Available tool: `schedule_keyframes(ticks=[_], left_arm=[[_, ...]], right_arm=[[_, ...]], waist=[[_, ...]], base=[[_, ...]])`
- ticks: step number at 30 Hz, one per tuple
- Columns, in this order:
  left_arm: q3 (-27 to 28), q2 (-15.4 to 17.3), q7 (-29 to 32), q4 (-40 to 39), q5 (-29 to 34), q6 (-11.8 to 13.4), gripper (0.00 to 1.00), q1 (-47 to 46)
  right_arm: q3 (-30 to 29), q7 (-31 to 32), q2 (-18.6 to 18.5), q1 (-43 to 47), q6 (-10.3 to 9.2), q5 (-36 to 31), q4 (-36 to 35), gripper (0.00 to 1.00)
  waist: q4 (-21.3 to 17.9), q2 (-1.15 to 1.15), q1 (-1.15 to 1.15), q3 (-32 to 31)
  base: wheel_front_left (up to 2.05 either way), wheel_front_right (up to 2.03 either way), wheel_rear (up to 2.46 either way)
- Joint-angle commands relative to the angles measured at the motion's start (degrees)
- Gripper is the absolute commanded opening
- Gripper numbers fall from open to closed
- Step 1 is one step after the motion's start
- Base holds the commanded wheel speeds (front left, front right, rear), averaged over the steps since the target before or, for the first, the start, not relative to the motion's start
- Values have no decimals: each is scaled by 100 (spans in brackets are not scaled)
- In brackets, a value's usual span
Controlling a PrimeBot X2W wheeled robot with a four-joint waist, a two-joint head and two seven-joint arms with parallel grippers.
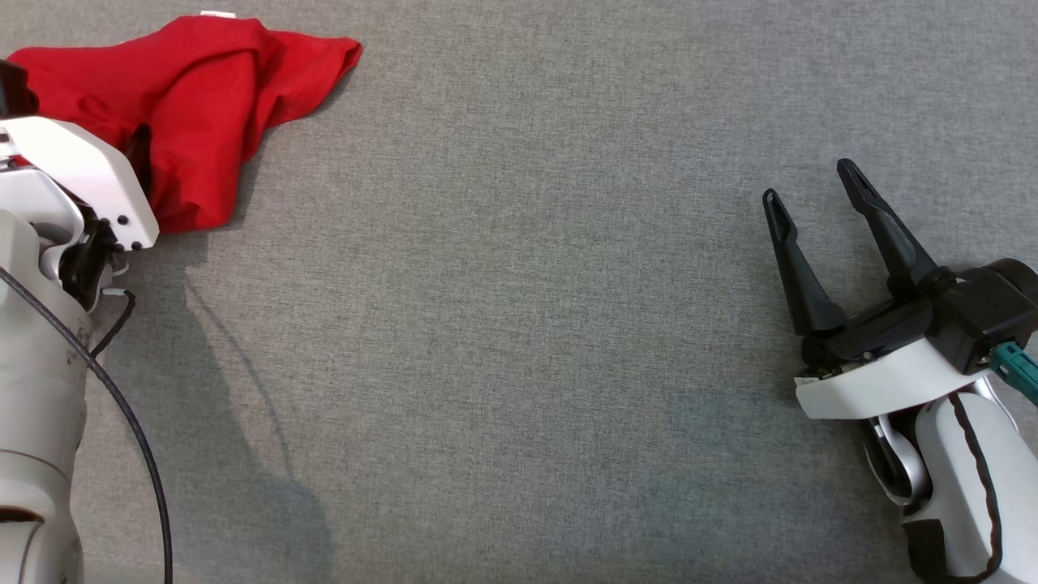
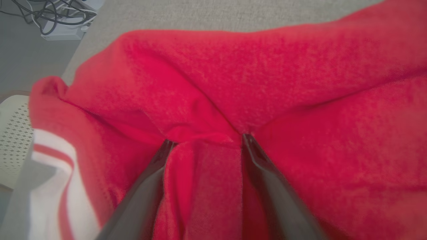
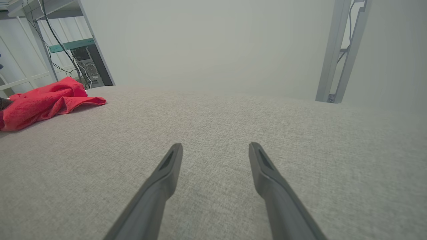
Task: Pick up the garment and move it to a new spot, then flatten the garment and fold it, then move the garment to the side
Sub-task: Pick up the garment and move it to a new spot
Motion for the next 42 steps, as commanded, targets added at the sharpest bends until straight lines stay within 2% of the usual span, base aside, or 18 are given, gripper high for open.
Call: schedule_keyframes(ticks=[1, 2, 3, 4, 12, 21, 22, 25, 30, 38, 42], left_arm=[[-66, -131, 184, 182, -26, -36, 85, 164], [-70, -125, 241, 221, -55, -42, 42, 177], [-77, -113, 272, 251, -76, -46, 9, 192], [-86, -98, 284, 270, -95, -39, 0, 206], [-110, -19, -254, 166, -380, -46, 0, 289], [-276, 10, -1804, -371, -638, -43, 0, 479], [-276, 10, -1804, -371, -638, -43, 0, 479], [-736, -80, -2187, -895, -867, -44, 0, 712], [-1295, -146, -2454, -1896, -1333, -44, 0, 1045], [-1710, -323, -2504, -3306, -1645, -45, 0, 1374], [-1924, -567, -2506, -3851, -1700, -44, 0, 1528]], right_arm=[[-23, 8, -64, 82, -4, -13, 135, 100], [-23, 8, -68, 83, -4, -17, 139, 100], [-25, 8, -72, 82, -4, -17, 140, 100], [-32, 8, -74, 84, -4, -16, 140, 100], [-65, 5, 15, 143, -3, -85, 166, 100], [-29, 4, 196, 329, -3, -17, 333, 100], [-29, 4, 196, 329, -3, -17, 333, 100], [-102, 4, 300, 434, -3, 23, 409, 100], [-215, 4, 471, 567, -3, 22, 475, 100], [-435, 4, 638, 677, -3, 38, 451, 100], [-555, 4, 694, 704, -3, 4, 405, 100]], waist=[[-16, 0, 0, 4], [-25, 0, 0, 0], [-31, 0, 0, -8], [-35, 0, 0, -19], [11, 0, 0, -370], [-15, 0, 0, -1169], [-15, 0, 0, -1169], [-82, 0, 0, -1548], [-254, 0, 0, -2010], [-773, 0, 0, -2321], [-1111, 0, 0, -2311]], base=[[0, 0, 0], [0, 0, 0], [0, 0, 0], [0, 0, 0], [0, 0, 0], [0, 0, 0], [0, 0, 0], [0, 0, 0], [0, 0, 0], [0, 0, 0], [0, 0, 0]])
